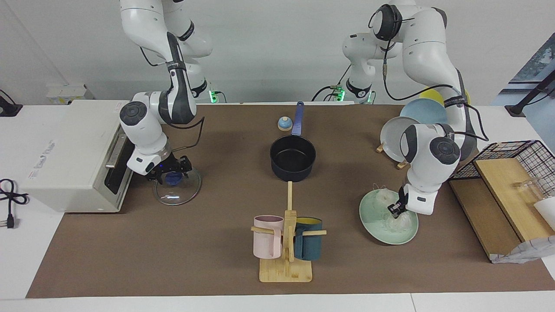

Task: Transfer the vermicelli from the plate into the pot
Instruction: 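Grasp the vermicelli with the left gripper while the right gripper grasps the lid, then lift the vermicelli with the left gripper while the right gripper lifts the lid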

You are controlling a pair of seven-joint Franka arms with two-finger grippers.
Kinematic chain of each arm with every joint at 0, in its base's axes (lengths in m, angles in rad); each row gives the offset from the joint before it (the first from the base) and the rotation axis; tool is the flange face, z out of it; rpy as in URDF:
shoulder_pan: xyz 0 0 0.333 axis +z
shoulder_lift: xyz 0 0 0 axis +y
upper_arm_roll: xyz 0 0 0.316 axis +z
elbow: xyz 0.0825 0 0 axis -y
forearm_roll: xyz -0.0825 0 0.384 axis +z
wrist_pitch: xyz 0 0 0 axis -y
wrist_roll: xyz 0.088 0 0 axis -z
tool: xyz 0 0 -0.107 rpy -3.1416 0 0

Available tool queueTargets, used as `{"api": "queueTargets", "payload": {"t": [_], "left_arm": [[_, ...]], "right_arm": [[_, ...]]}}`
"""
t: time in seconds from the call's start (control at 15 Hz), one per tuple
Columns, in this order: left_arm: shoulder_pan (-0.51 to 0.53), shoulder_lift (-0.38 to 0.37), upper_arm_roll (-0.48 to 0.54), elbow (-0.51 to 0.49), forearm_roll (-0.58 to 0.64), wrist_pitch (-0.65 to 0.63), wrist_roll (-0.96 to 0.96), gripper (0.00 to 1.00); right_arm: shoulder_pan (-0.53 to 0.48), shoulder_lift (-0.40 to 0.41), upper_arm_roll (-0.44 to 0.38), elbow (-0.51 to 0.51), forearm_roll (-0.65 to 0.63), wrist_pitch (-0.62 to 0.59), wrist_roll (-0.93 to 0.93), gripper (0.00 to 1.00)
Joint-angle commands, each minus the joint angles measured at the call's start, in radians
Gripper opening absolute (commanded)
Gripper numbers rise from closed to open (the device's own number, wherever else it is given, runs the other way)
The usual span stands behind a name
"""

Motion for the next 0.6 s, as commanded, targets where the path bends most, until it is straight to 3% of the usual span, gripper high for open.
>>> {"api": "queueTargets", "payload": {"t": [0.0, 0.27, 0.53], "left_arm": [[0.002, -0.026, -0.001, 0.008, 0.03, 0.003, -0.009, 0.0], [-0.002, -0.123, -0.01, 0.046, -0.017, -0.161, -0.001, 0.0], [-0.008, -0.253, -0.037, 0.134, -0.183, -0.449, -0.012, 0.0]], "right_arm": [[-0.008, -0.004, 0.008, -0.008, 0.023, 0.005, -0.038, 0.76], [-0.008, -0.003, 0.01, 0.016, 0.023, -0.04, -0.072, 0.35], [0.007, 0.03, 0.013, 0.152, 0.023, -0.175, -0.065, 0.34]]}}
